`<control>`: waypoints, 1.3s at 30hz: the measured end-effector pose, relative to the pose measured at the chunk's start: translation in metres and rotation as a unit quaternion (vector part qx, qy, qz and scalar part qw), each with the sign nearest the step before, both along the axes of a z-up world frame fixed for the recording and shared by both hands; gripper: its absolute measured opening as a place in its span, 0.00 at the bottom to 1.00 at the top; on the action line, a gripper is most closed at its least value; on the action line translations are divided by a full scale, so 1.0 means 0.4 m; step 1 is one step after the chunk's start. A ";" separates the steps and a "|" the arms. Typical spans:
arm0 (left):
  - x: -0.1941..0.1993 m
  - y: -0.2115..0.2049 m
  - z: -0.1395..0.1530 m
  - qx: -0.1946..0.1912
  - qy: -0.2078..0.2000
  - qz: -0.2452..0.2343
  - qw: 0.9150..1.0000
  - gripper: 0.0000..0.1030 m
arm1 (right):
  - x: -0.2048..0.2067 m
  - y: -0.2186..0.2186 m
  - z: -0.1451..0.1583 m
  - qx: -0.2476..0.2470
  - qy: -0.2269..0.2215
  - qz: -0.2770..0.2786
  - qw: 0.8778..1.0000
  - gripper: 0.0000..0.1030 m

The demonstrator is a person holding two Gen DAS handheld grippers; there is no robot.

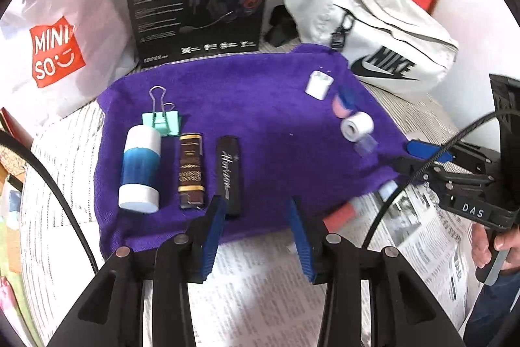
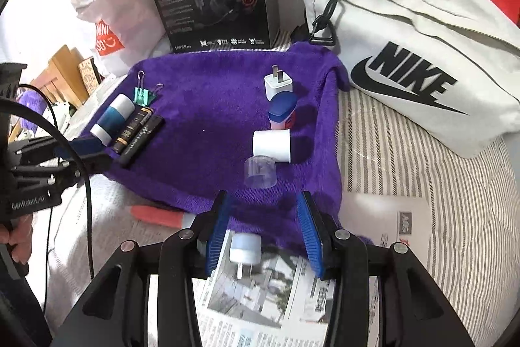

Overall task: Organize rigid objects
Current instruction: 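Move the left gripper toward the pink-red marker while the right gripper approaches the white USB plug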

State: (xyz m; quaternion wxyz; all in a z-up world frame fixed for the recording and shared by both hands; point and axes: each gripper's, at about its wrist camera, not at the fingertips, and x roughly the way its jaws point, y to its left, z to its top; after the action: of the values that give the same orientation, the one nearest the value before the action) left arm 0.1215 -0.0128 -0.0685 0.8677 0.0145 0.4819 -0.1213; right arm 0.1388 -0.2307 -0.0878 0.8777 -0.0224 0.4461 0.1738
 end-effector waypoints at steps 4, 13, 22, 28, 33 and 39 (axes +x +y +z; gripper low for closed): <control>-0.023 -0.022 0.000 0.009 -0.001 -0.015 1.000 0.38 | -0.033 -0.005 0.010 -0.009 -0.006 -0.005 1.000 0.42; -0.051 -0.057 -0.036 0.012 0.013 -0.039 0.999 0.38 | -0.107 -0.039 -0.001 -0.011 -0.002 -0.020 1.000 0.42; -0.044 -0.093 -0.083 0.027 0.030 -0.079 0.996 0.38 | -0.155 -0.060 -0.004 -0.014 0.000 -0.027 1.000 0.42; -0.032 -0.111 -0.102 0.034 0.037 -0.094 0.994 0.38 | -0.153 -0.067 -0.013 -0.020 0.004 -0.024 0.999 0.42; -0.031 -0.119 -0.104 0.033 0.035 -0.105 0.993 0.37 | -0.148 -0.092 -0.029 -0.018 0.013 -0.033 0.999 0.42; -0.053 -0.149 -0.101 0.043 0.033 -0.141 0.988 0.28 | -0.145 -0.121 -0.043 -0.018 0.020 -0.043 0.999 0.42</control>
State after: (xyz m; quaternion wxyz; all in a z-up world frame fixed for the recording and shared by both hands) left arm 0.1001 -0.0724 -0.1090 0.8241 0.1159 0.5079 -0.2224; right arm 0.0809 -0.2790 -0.1050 0.8748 -0.0150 0.4670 0.1283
